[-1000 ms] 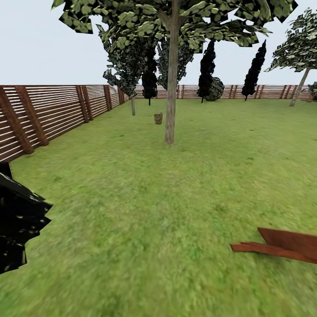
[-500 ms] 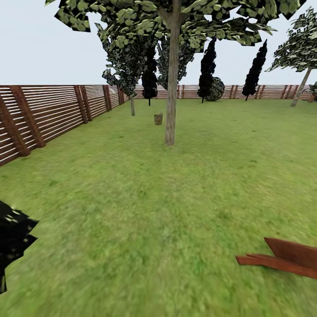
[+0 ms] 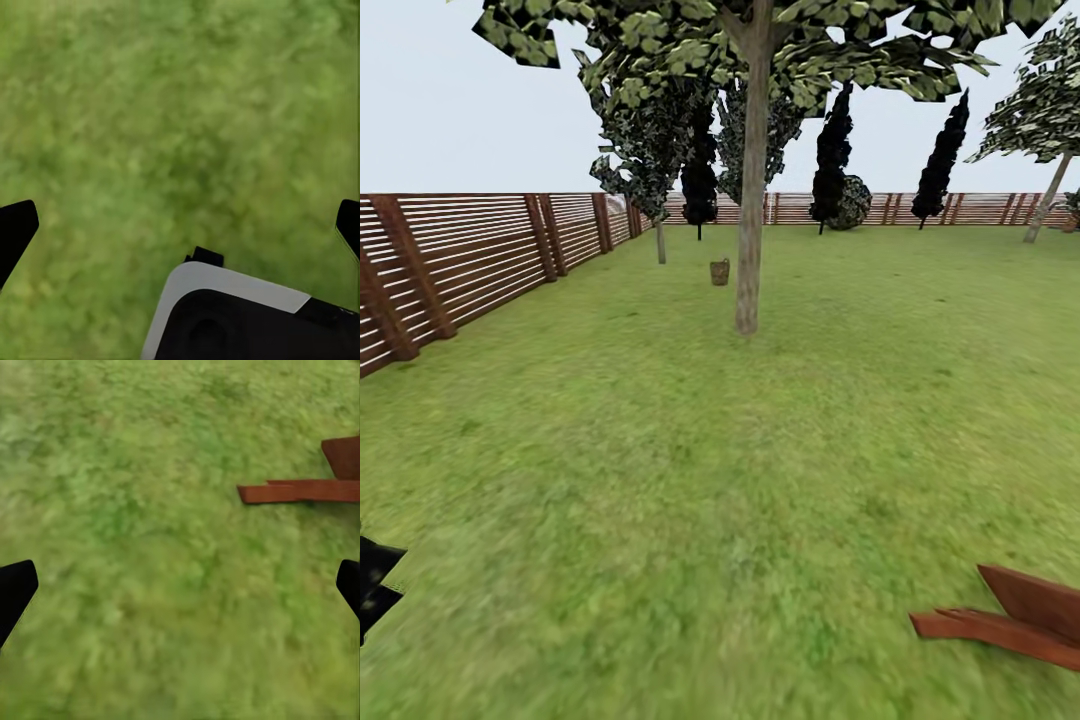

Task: Take the three Easter eggs out of the wicker basket on the lawn in the garden, then place them on the lawn next to a single tree (choose any tree) so that all three eggs are next to the same tree and none are left in the basket.

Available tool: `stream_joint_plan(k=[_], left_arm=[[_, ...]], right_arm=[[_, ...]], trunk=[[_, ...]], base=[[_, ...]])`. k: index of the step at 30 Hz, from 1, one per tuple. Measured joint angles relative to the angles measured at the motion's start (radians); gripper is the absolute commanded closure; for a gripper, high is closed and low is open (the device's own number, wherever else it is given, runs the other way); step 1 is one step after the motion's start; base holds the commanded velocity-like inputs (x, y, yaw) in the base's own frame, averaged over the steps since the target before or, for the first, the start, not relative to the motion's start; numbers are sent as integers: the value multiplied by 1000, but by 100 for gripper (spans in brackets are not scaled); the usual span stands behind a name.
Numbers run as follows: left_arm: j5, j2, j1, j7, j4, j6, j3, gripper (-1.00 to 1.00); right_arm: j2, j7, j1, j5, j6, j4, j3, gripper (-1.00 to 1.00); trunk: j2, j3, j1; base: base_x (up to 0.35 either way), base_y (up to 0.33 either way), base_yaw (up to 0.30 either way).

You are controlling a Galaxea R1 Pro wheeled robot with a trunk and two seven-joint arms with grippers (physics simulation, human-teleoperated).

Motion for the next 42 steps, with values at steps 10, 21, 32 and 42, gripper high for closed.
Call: stream_joint_plan(k=[10,21,32,42], left_arm=[[-2,-1,0,1,0,-7,0,-100],[-2,-1,0,2,0,-6,0,-100],[0,-1,0,2,0,0,0,-100],[0,-2,0,2,0,-1,-3,-100]], right_arm=[[0,-2,0,-1,1,1,0,-100],[0,0,0,1,1,1,0,-100],[0,-1,0,-1,0,1,0,-100],[0,-2,0,-1,0,-1,0,-100]], trunk=[[0,0,0],[0,0,0],[0,0,0],[0,0,0]], base=[[321,0,0],[321,0,0],[321,0,88],[321,0,40]])
